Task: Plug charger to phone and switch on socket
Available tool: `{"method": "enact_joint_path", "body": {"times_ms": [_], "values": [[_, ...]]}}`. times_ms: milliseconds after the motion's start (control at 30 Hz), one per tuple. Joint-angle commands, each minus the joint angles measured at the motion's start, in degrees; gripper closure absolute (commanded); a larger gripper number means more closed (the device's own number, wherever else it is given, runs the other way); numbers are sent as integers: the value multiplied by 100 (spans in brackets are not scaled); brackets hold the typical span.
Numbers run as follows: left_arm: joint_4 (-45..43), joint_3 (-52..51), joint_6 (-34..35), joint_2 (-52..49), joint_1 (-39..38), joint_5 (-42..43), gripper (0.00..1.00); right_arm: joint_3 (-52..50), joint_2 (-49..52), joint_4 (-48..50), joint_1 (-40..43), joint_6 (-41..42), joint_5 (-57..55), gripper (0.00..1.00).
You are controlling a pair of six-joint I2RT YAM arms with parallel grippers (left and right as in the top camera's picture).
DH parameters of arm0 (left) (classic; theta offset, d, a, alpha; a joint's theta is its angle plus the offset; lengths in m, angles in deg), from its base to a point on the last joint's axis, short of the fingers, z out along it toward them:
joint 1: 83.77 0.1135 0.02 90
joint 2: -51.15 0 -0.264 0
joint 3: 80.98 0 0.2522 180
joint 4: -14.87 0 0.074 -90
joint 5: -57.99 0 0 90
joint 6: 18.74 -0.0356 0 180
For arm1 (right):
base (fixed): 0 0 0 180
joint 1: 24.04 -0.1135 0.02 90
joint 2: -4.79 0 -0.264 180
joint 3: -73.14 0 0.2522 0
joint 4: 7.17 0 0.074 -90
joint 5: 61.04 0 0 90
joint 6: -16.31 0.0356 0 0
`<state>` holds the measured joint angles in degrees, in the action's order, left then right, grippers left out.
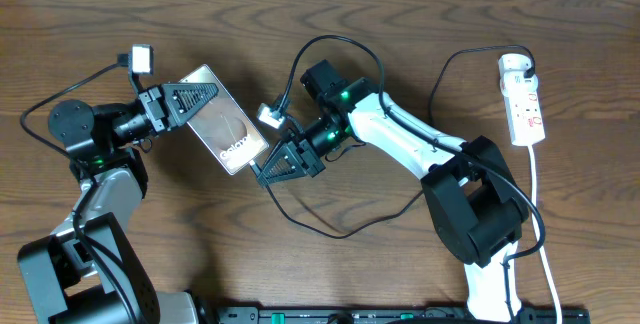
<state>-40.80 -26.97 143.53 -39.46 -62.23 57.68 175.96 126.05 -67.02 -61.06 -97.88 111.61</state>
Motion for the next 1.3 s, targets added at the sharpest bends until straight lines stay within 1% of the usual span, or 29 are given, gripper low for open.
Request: {"method": "enact_joint_path", "body": {"times_ms": [0,200,300,400,833,1267], "values": [[-55,101,111,70,-15,33,93,-31,-15,28,-52,59,151,99],[-61,101,107,72,-66,33,92,-31,-15,57,-52,68,149,99],[-289,101,109,72,-208,33,93,-31,-15,184,-52,313,149,99],[-494,101,111,72,-323,33,93,-31,-15,219,-48,343,151,99],[-487,101,111,72,-334,33,93,-31,-15,157,-2,339,144,99],[-487,101,111,72,-334,35,93,-31,-15,-4,232,341,-177,99]]}}
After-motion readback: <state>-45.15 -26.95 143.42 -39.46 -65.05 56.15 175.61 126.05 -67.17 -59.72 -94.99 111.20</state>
